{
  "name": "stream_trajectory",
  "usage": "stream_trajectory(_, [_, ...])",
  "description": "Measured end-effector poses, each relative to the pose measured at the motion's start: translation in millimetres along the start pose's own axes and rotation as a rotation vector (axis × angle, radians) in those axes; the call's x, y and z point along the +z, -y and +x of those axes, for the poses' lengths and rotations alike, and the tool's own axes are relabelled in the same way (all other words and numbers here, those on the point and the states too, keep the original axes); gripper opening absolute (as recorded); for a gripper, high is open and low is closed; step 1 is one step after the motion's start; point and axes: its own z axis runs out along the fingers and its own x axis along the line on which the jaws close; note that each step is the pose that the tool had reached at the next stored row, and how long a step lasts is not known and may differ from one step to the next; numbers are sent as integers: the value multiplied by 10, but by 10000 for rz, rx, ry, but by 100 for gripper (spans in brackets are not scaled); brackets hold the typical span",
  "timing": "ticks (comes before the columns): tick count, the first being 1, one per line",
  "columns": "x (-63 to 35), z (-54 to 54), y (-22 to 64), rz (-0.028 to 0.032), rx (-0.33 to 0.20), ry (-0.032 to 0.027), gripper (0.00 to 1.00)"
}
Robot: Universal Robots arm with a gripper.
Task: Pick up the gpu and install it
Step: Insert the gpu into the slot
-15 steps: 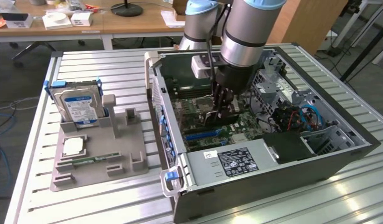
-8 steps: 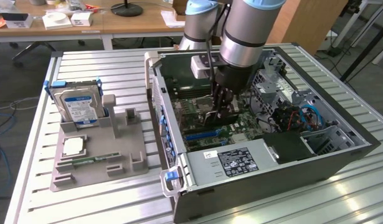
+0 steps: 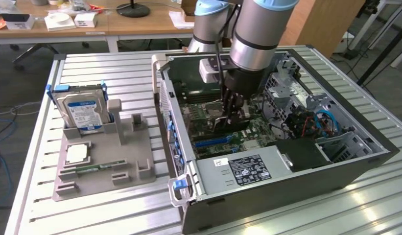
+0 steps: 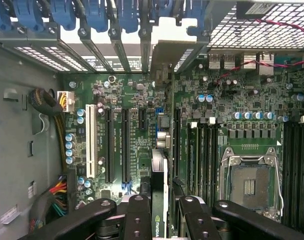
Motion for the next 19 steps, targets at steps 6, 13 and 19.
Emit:
stream_trajectory(6, [1, 7, -17, -2, -2, -2, 27])
stream_trajectory(13, [5, 12, -36, -1, 0, -1, 27])
stream_trajectory(19, [5, 23, -39, -2, -2, -3, 27])
